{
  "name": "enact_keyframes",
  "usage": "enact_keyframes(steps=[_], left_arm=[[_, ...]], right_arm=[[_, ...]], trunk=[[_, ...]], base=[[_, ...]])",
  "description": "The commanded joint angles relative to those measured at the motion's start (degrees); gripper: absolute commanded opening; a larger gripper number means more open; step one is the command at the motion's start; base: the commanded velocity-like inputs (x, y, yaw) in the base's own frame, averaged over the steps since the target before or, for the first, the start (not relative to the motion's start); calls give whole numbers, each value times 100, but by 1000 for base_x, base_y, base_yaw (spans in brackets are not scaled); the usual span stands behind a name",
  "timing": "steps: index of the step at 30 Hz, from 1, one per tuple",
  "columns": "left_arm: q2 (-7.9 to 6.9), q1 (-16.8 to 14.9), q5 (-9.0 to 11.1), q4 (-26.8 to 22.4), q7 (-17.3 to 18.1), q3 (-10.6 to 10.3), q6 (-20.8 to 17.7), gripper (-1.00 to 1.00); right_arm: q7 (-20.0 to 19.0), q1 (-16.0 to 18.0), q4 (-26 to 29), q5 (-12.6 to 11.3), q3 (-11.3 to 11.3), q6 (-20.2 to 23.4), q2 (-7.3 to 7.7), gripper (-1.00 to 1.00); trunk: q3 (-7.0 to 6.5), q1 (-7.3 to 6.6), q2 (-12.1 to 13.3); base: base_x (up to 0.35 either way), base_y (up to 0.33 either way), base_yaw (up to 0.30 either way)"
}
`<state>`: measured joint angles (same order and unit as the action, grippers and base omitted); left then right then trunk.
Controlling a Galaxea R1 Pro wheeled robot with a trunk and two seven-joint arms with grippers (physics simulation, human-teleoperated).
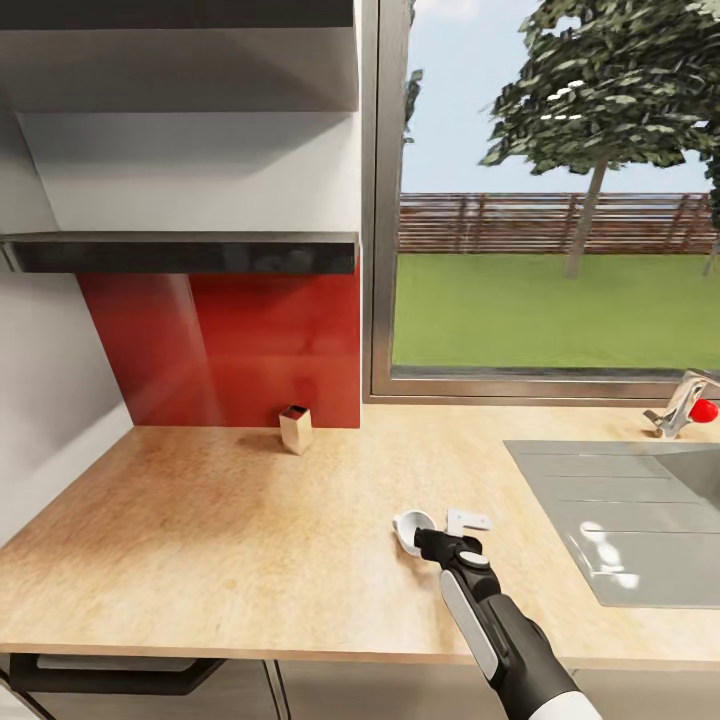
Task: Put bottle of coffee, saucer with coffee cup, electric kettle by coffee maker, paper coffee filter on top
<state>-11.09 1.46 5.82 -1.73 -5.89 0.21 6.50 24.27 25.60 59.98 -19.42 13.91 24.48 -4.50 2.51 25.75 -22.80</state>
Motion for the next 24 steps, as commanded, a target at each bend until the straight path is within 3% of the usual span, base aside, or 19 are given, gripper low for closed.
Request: enact_keyframes(steps=[1, 6, 7, 24], left_arm=[[-2, 4, 59, -12, 0, -4, 9, 100], [-2, 4, 59, -12, 0, -4, 9, 100], [-4, 4, 59, -12, 0, -4, 9, 100], [-7, 4, 59, -12, 0, -4, 14, 100]], right_arm=[[52, 6, -1, -53, 15, 13, 2, 100], [52, 6, -12, -53, 15, 13, 2, 100], [52, 6, -12, -53, 15, 13, 2, -100], [52, 6, -4, -53, 15, 4, 2, -100]], trunk=[[12, 4, -12], [12, 4, -12], [12, 4, -12], [12, 4, -12]], base=[[0, 0, 0], [0, 0, 0], [0, 0, 0], [0, 0, 0]])
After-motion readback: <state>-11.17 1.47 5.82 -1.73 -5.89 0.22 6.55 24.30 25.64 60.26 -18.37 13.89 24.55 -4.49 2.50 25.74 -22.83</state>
